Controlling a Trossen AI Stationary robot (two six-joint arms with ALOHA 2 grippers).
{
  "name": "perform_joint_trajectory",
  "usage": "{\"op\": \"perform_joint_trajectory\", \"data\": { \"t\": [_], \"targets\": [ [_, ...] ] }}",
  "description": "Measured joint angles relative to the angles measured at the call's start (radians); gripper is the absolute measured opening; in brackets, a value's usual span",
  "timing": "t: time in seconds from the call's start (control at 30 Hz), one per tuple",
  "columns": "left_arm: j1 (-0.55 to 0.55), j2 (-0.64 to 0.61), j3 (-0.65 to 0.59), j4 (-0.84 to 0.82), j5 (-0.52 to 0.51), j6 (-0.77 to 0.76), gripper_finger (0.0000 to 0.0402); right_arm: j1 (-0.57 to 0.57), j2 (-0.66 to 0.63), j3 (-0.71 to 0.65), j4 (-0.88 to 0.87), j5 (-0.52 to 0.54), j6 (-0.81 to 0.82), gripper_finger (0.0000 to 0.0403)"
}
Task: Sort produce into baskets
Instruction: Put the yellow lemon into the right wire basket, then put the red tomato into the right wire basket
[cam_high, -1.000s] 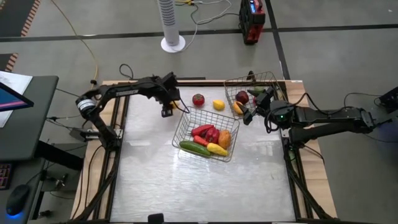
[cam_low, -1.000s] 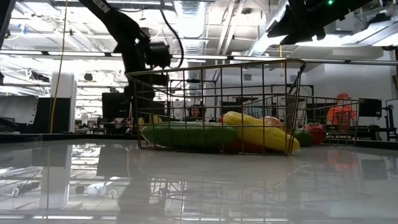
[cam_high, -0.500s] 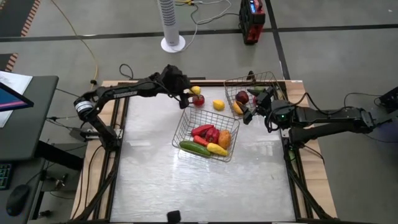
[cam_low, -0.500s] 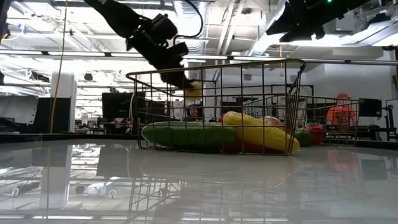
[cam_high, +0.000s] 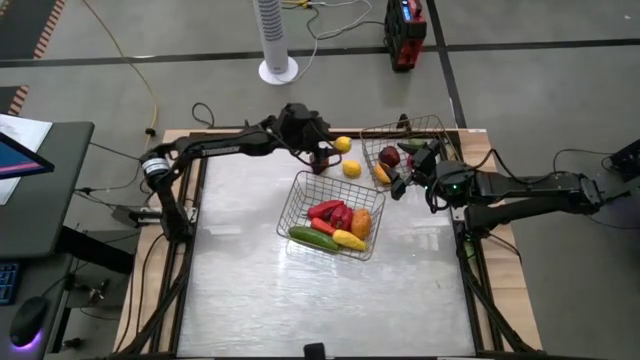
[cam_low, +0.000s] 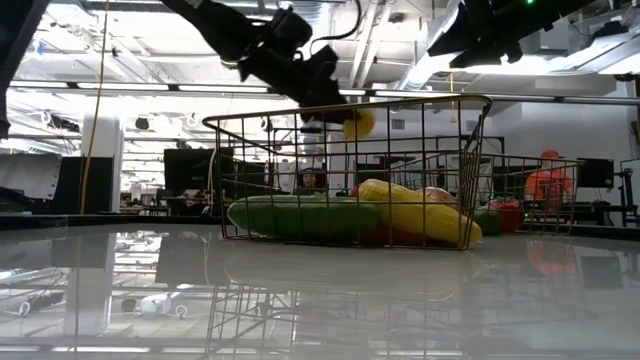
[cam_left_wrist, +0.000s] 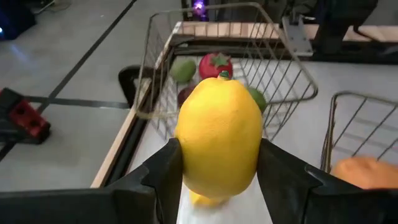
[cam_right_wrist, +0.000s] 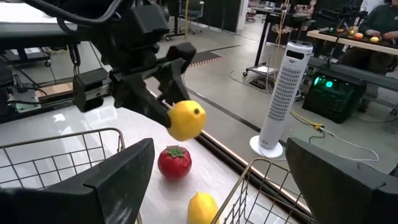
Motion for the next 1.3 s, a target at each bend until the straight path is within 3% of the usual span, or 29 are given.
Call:
{"op": "perform_joint_trajectory", "data": {
  "t": [0.4, 0.87, 1.03, 1.3],
  "targets": [
    [-0.018, 0.214, 0.234, 0.019, 0.017, -0.032, 0.0163, 0.000, 0.000, 0.000, 0.002, 0.041, -0.003, 0.0388],
    [-0.045, 0.359, 0.348, 0.102, -0.038, -0.014, 0.0165, 0.000, 0.000, 0.000, 0.002, 0.052, -0.015, 0.0388],
    [-0.064, 0.357, 0.350, 0.104, -0.044, 0.030, 0.0193, 0.000, 0.000, 0.000, 0.002, 0.052, -0.015, 0.0388],
    [-0.082, 0.353, 0.350, 0.055, -0.104, 0.091, 0.0271, 0.000, 0.000, 0.000, -0.001, 0.052, -0.012, 0.0388]
  ]
}}
